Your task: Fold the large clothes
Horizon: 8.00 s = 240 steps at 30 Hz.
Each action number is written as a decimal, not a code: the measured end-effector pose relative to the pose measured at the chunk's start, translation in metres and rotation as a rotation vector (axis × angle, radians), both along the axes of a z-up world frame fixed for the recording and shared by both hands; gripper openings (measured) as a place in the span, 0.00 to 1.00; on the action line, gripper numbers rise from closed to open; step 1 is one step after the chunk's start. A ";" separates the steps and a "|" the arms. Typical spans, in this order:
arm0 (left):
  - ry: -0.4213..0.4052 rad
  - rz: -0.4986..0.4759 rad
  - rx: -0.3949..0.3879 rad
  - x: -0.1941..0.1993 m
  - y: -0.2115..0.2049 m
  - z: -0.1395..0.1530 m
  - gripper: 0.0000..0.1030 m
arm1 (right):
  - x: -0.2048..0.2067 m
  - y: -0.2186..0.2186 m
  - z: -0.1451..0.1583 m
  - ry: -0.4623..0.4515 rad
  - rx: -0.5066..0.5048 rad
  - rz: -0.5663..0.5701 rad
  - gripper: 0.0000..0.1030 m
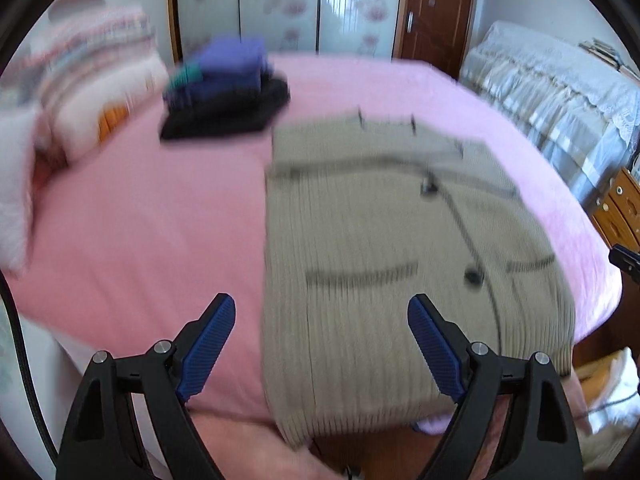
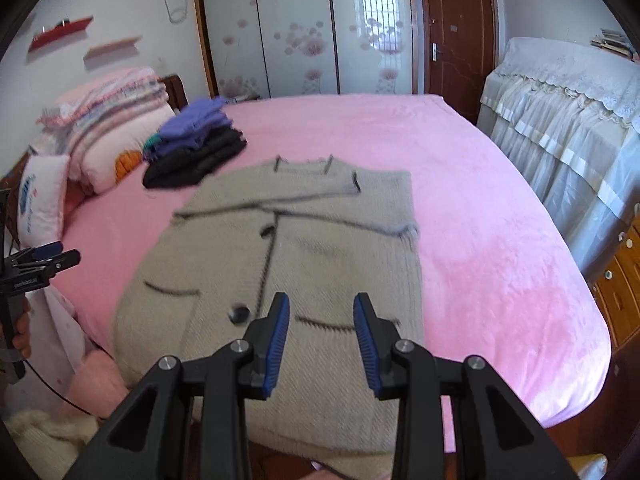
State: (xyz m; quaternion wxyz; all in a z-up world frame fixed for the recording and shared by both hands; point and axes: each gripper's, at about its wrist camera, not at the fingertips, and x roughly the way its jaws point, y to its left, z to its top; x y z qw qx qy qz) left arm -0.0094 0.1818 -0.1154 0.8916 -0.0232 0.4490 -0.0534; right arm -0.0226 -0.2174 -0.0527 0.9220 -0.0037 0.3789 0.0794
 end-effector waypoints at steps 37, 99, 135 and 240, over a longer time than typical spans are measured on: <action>0.492 -0.118 -0.198 -0.016 0.039 -0.181 0.77 | -0.027 -0.096 -0.169 0.479 0.102 0.005 0.32; 0.016 0.172 -0.608 0.262 0.054 0.047 0.10 | 0.203 -0.120 0.011 -0.083 0.542 -0.105 0.06; 0.119 -0.084 -0.079 0.369 0.029 -0.049 0.72 | 0.333 -0.091 -0.061 0.102 0.149 -0.018 0.45; -0.229 0.141 0.397 0.453 -0.072 0.013 0.69 | 0.420 -0.087 -0.026 0.019 -0.019 -0.340 0.29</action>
